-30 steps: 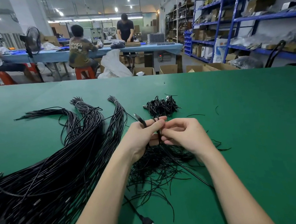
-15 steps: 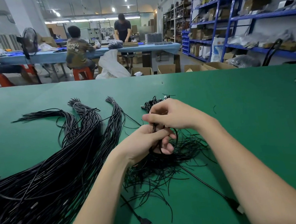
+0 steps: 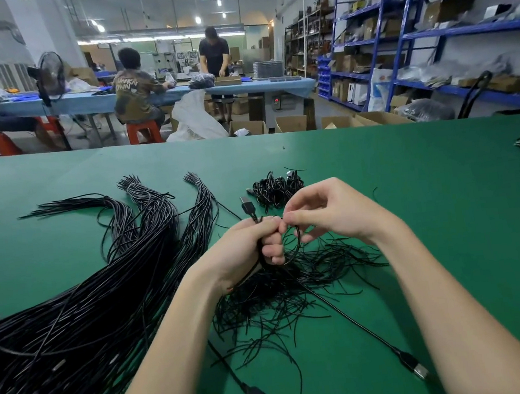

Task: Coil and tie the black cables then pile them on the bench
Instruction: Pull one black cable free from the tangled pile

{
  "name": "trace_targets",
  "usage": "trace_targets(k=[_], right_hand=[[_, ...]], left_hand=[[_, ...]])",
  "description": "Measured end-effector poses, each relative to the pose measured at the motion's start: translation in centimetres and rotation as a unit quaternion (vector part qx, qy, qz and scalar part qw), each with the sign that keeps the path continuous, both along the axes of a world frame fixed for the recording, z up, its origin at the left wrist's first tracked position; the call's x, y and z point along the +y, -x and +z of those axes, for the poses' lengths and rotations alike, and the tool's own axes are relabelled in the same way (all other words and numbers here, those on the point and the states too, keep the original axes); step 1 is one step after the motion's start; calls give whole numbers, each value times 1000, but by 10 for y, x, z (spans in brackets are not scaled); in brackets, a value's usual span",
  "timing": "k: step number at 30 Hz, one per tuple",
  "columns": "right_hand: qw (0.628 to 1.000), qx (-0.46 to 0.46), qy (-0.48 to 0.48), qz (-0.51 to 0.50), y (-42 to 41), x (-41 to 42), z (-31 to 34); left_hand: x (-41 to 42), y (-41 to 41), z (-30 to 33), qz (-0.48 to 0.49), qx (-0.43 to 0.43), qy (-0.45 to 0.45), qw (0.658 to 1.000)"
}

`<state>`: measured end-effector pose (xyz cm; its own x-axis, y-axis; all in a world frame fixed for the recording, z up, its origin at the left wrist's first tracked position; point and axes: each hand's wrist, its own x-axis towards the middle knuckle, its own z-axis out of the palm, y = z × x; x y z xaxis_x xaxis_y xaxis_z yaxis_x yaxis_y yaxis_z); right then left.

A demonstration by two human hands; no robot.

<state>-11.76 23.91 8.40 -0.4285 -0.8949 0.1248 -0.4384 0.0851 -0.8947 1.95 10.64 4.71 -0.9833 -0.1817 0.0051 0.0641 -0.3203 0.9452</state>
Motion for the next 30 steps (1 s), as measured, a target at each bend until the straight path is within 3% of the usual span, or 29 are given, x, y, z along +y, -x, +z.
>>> trace_targets(k=[6,12,16,20,30], right_hand=[[988,-26,80,-132,-13,-8,-19],[993,-104,41,-34,-22,-14,-21],[999,23,-30,0,-27,-24,-12],[998,61,14,-16,-33,-30,-16],[992,-16,56,-111,-36,-37,-29]], left_hand=[[3,4,1,11,16,-15,1000],[2,0,-4,-20,6,64,998],[6,4,-4,0,-4,155,988],[4,3,-5,5,-12,213,977],[14,12,-6,69,0,165,984]])
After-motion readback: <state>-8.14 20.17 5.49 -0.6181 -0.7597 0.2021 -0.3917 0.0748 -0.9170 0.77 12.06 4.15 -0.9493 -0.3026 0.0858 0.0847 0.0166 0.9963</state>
